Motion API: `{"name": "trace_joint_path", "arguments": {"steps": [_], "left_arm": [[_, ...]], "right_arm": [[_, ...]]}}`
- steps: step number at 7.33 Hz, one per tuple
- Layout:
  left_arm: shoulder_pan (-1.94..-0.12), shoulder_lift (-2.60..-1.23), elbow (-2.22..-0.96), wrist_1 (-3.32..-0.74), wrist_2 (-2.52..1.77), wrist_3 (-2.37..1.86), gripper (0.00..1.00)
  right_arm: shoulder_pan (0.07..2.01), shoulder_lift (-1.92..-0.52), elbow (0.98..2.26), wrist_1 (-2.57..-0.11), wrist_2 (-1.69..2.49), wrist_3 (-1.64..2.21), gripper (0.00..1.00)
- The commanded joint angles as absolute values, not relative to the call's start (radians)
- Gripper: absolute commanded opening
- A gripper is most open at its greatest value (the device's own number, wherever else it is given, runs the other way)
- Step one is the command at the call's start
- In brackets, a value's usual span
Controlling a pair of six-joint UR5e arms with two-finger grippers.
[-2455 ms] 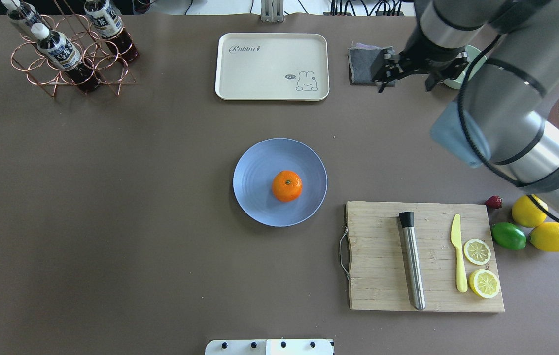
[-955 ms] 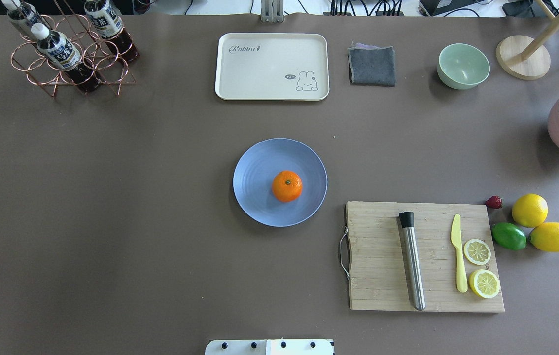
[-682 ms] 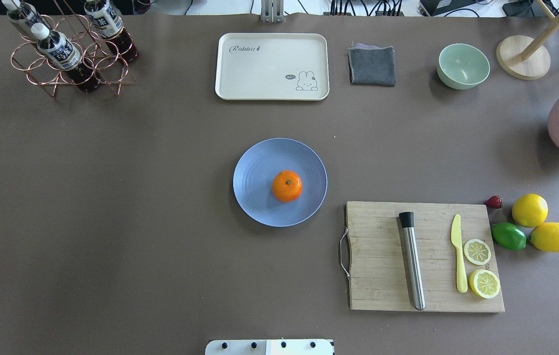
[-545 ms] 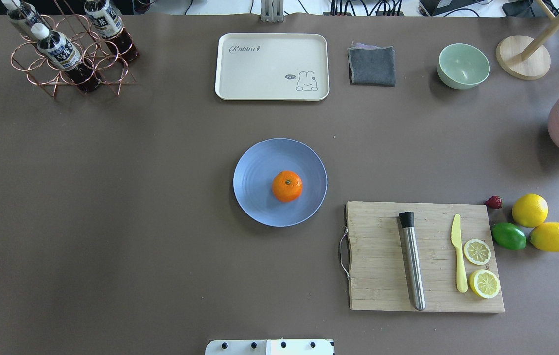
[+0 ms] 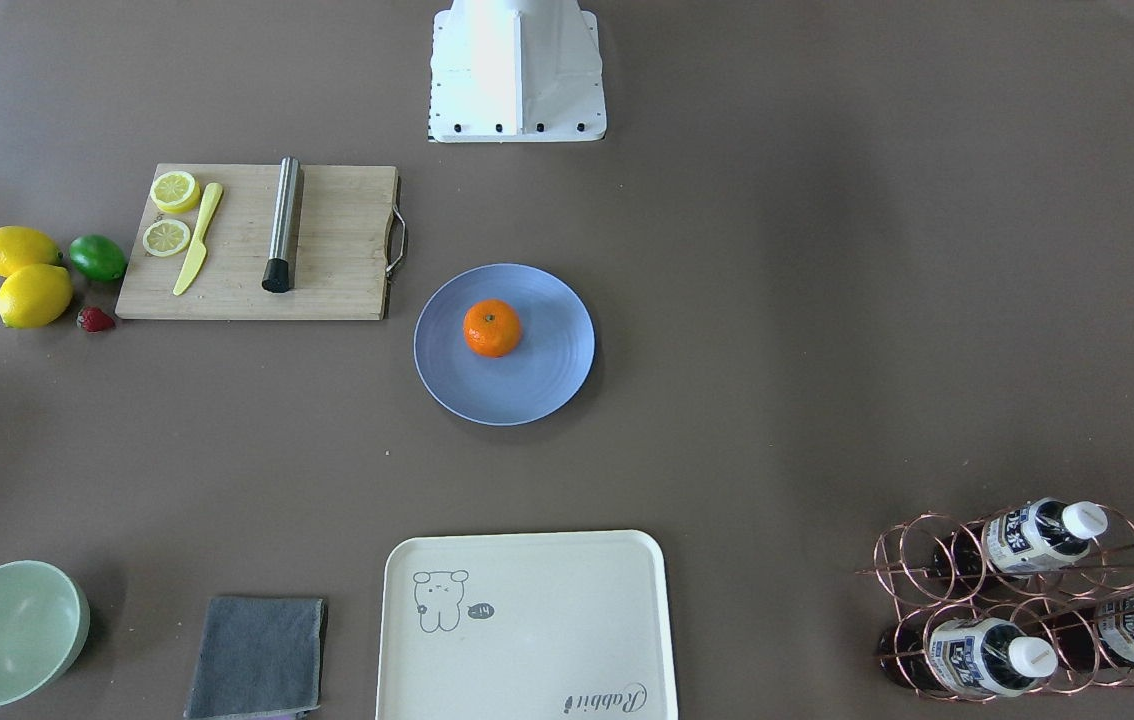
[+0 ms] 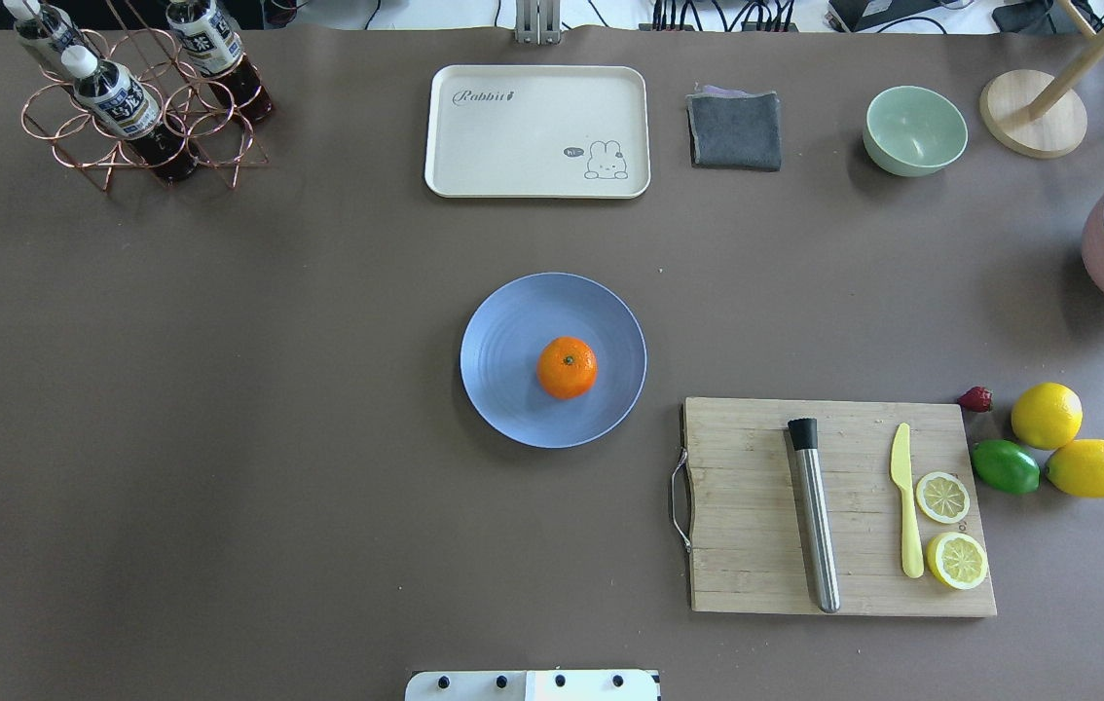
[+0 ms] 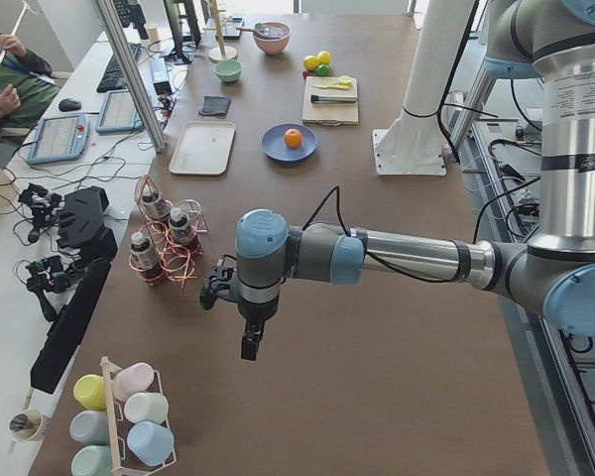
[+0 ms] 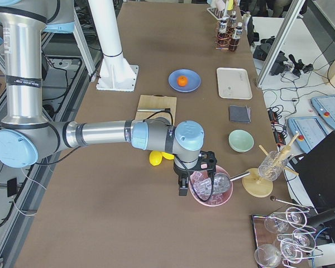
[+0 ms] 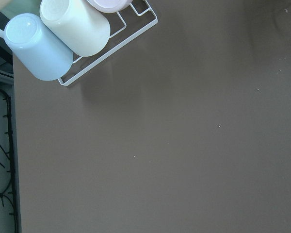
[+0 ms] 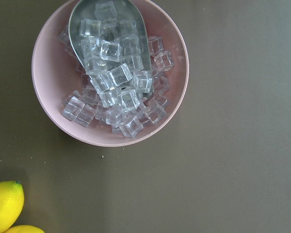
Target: Pick orange to plate
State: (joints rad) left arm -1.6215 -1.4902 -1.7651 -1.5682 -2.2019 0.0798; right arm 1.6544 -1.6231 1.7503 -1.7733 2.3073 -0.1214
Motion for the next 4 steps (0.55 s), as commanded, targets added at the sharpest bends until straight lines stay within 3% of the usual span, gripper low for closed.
{"name": "trace_joint_path", "arguments": {"steps": [1,4], "left_arm": [[-1.617,-1.490,-1.755,-1.569,-2.275,0.080,0.98],[-1.615,-1.489,-1.753,-1.571,-2.279,0.080,0.98]], "right_arm": [[1.654,-1.624,1.750,-1.773,2.309,-0.121,1.00],[1.655,-1.629,1.749,-1.773,2.310,-0.123,1.00]]}}
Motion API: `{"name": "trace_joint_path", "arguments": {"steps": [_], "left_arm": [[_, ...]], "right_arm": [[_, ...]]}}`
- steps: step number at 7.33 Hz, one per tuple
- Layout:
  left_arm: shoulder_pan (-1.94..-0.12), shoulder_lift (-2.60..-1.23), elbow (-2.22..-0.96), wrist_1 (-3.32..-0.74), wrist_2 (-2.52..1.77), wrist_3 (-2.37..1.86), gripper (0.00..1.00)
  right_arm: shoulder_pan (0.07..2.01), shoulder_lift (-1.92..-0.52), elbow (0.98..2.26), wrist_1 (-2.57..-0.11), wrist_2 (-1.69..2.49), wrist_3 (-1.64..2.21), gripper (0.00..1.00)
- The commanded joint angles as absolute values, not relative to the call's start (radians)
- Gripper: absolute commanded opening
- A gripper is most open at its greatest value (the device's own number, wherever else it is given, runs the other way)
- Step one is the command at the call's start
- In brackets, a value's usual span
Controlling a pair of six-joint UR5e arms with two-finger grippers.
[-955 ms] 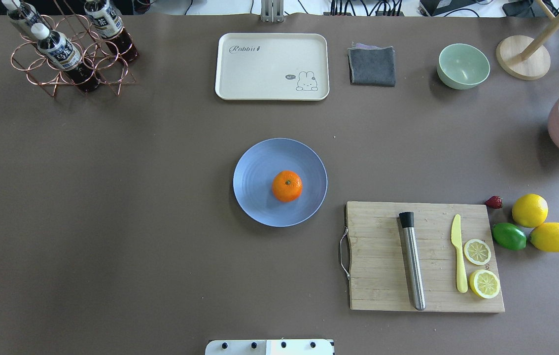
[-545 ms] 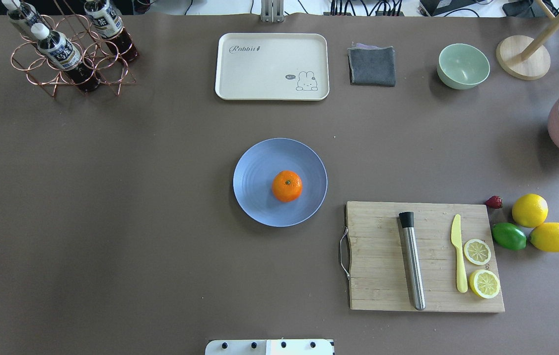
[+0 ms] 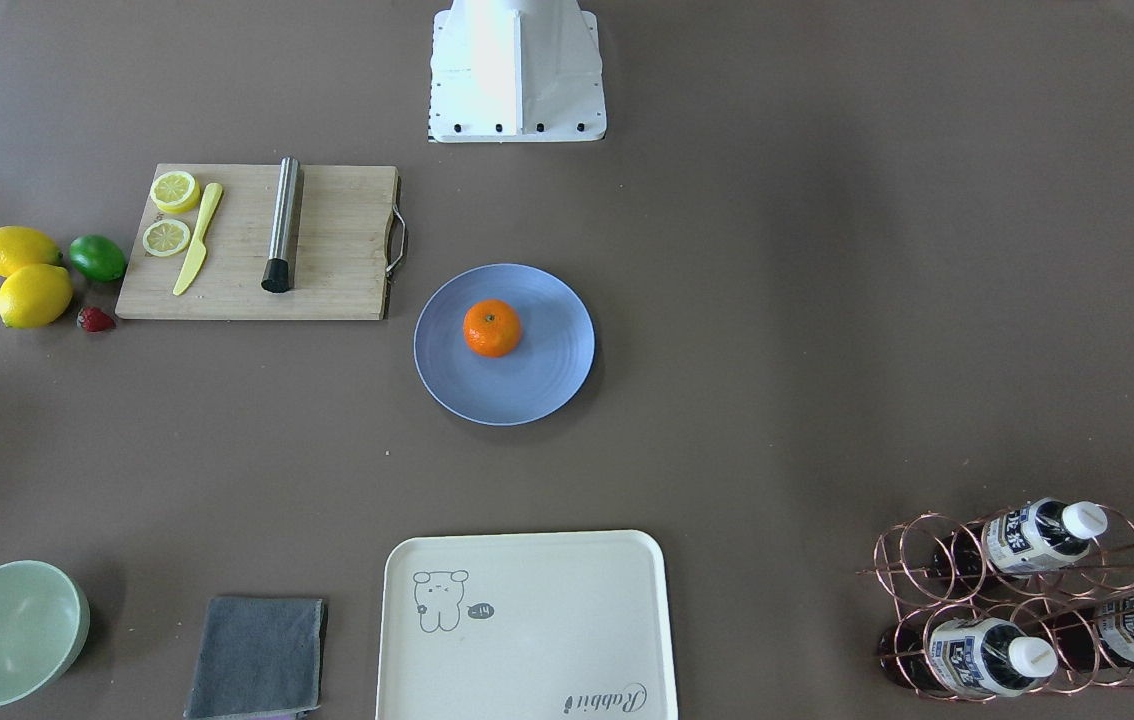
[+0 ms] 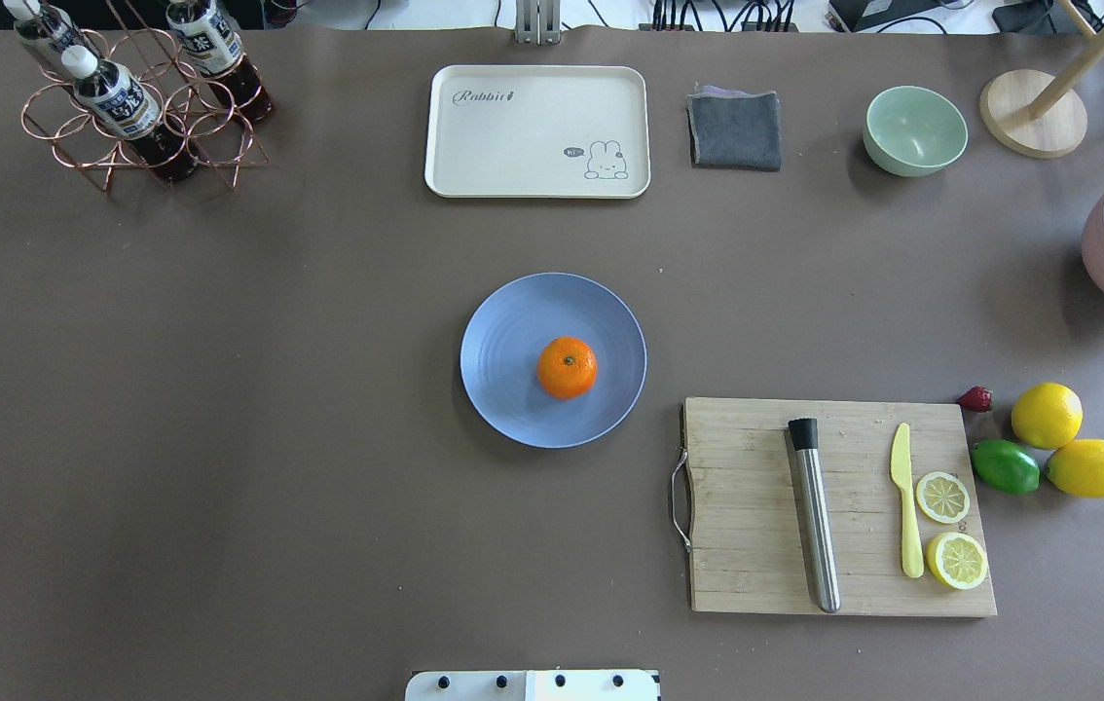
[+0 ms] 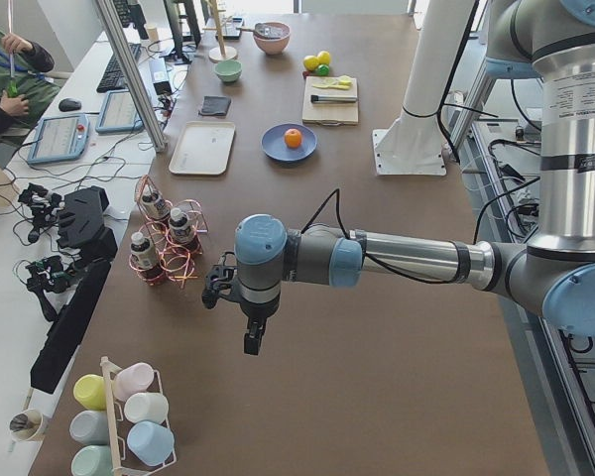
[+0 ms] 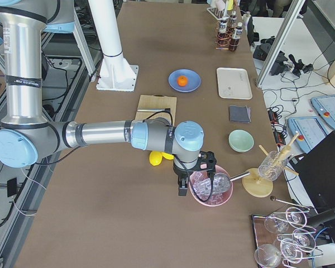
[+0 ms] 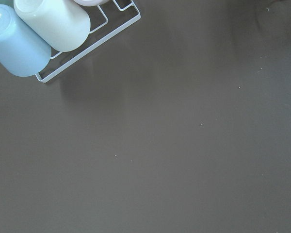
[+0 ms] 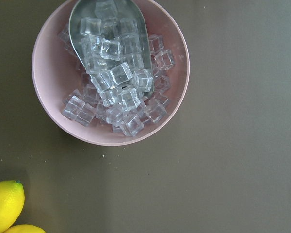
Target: Pick orange to plate
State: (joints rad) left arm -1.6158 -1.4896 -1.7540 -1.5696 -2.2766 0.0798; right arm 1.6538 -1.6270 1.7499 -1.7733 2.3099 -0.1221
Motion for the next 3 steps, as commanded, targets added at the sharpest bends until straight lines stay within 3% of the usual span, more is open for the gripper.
{"name": "trace_joint_path", "arguments": {"steps": [1,3], "left_arm": [[-1.615,-1.491,-1.752,-1.571,-2.278,0.080,0.98],[-1.615,-1.494,-1.752,-1.574,-2.278,0.080,0.98]], "right_arm": [[1.654,-1.629,1.749,-1.773,2.309,-0.123,1.00],[1.654,-1.628,1.743,-1.773,2.312,-0.121,1.00]]}}
